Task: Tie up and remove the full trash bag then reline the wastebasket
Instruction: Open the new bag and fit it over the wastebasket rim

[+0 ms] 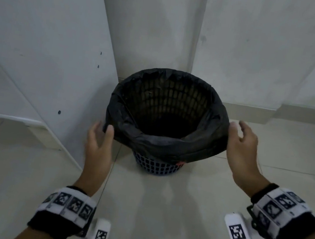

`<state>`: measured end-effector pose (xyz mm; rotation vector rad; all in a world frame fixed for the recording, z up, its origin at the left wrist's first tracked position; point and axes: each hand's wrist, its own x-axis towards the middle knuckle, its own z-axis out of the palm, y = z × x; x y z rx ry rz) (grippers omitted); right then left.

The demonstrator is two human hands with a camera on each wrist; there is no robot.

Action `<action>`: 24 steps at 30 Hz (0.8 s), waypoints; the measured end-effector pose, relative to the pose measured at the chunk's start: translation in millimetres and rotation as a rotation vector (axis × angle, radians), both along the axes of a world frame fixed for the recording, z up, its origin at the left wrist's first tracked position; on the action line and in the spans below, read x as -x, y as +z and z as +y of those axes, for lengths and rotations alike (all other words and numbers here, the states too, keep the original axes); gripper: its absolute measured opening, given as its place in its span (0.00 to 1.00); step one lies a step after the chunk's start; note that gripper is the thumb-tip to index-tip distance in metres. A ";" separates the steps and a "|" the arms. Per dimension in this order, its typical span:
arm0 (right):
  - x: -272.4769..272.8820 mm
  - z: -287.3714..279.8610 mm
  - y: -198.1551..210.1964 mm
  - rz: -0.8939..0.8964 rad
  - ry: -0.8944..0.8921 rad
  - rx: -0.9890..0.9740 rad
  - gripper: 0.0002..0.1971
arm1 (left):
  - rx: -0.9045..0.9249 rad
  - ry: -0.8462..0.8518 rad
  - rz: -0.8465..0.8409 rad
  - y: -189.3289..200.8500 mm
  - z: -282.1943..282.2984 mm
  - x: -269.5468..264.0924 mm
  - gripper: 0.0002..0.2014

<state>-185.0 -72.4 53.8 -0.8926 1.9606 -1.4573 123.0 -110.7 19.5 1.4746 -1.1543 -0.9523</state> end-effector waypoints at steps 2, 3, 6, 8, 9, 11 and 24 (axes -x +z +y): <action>2.6 -3.7 0.3 -0.385 0.000 -0.059 0.24 | -0.260 -0.058 0.404 6.1 0.4 6.1 0.22; 0.8 -3.8 2.6 -0.541 0.025 -0.085 0.19 | -0.311 -0.096 0.524 9.7 0.6 7.8 0.22; -6.1 -1.0 7.4 -0.789 0.054 -0.063 0.14 | -0.347 -0.075 0.669 17.8 -1.1 11.4 0.21; -7.3 -2.4 8.1 -0.861 0.083 -0.010 0.16 | -0.397 -0.059 0.735 20.2 -2.9 14.0 0.16; -6.5 -3.6 6.9 -0.890 0.077 0.006 0.18 | -0.429 -0.049 0.780 21.1 -4.1 15.4 0.15; -3.2 -5.6 3.3 -0.928 0.058 0.001 0.21 | -0.450 -0.020 0.871 20.0 -8.3 16.8 0.13; -13.9 13.4 -10.3 -0.838 -0.125 0.015 0.17 | -0.351 0.201 0.771 8.3 0.9 29.5 0.22</action>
